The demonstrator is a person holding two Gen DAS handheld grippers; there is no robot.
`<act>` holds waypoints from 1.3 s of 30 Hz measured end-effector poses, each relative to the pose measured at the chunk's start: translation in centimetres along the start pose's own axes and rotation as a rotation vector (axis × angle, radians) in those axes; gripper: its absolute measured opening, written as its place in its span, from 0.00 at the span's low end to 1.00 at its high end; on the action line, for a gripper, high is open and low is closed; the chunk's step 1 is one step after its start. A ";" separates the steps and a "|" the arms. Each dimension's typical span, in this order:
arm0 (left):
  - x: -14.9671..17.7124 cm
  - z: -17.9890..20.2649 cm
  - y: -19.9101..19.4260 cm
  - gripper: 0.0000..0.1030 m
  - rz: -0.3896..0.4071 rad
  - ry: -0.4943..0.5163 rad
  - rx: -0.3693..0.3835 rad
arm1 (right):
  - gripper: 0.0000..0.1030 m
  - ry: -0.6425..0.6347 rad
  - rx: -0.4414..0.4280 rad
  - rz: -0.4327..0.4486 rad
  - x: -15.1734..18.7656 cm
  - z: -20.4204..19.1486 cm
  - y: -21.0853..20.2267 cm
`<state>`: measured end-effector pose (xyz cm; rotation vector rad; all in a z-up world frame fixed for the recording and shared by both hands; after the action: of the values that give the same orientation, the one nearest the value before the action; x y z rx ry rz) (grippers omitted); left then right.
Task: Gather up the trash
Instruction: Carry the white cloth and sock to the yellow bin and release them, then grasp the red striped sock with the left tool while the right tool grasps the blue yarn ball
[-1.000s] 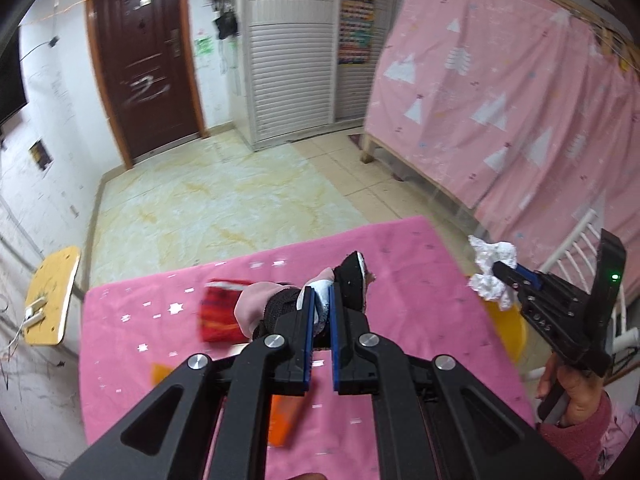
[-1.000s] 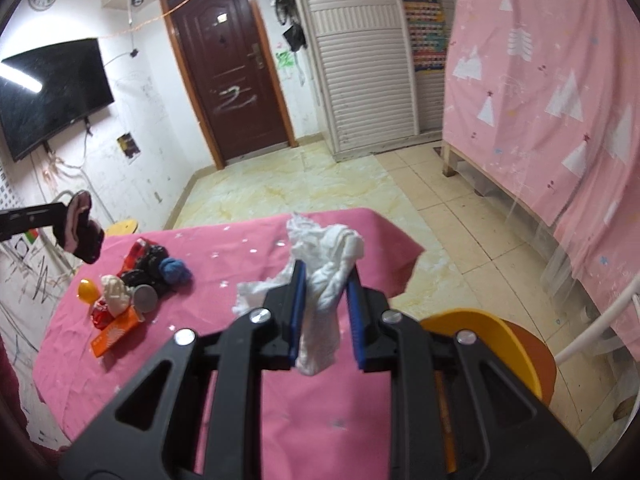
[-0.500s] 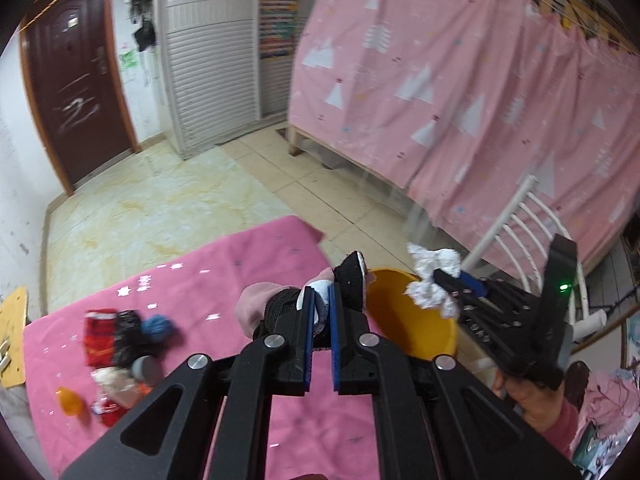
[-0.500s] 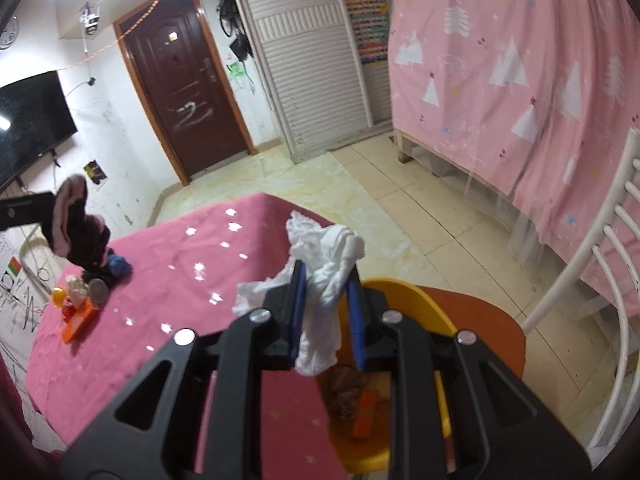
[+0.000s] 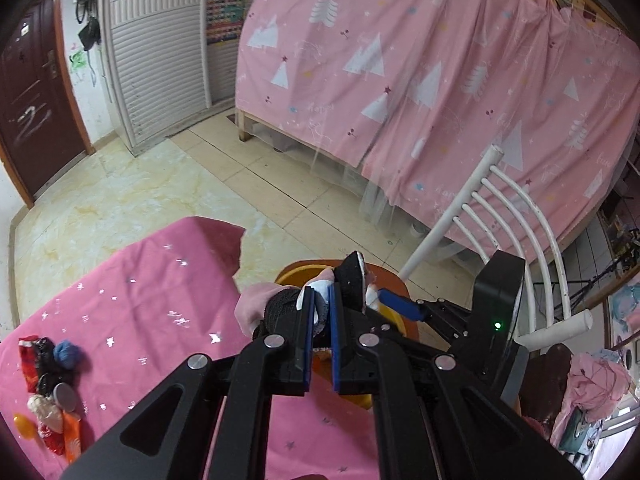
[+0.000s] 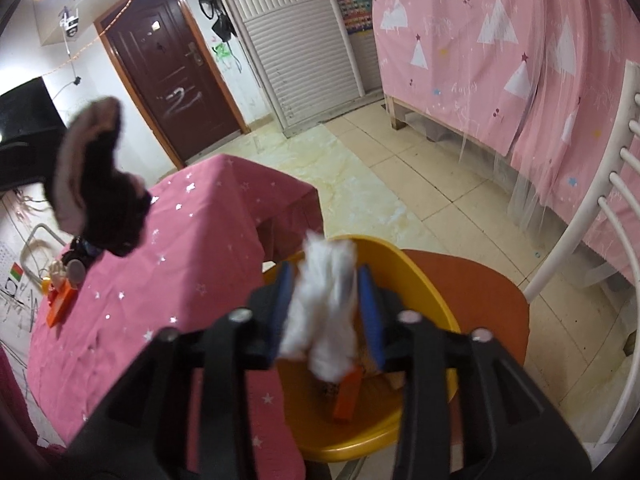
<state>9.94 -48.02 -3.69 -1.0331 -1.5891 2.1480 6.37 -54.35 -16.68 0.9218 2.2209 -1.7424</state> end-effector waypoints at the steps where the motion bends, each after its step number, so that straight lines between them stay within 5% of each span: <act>1: -0.3 0.2 0.3 0.00 -0.001 0.004 0.005 | 0.42 0.005 0.000 0.005 0.0 0.3 -0.2; 18: -0.1 0.2 0.1 0.00 -0.017 -0.019 0.032 | 0.42 0.009 0.004 0.029 -0.4 0.0 -1.4; 33: 1.7 -7.0 -4.1 0.00 0.041 -0.121 -0.013 | 0.49 -0.112 -0.011 0.023 -1.8 -7.4 -1.3; 36: 2.3 -10.2 -5.1 0.11 0.051 -0.173 -0.033 | 0.49 -0.147 -0.020 0.017 -2.2 -9.5 -0.9; 39: 3.0 -13.2 -5.9 0.41 0.057 -0.225 -0.055 | 0.49 -0.174 -0.032 0.010 -2.5 -11.5 -0.3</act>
<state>15.73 -34.63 -1.26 -0.8887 -1.7455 2.3410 10.90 -44.62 -11.74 0.7428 2.1241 -1.7065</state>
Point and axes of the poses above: each gripper's, at about its wrist camera, not at the fingertips, and y roughly the way its jaws point, z to its right, x to its underside, the point moved 9 cm from there along y, roughly the way its jaws point, and after that the axes turned 13 degrees about -z, right-handed, at the moved point
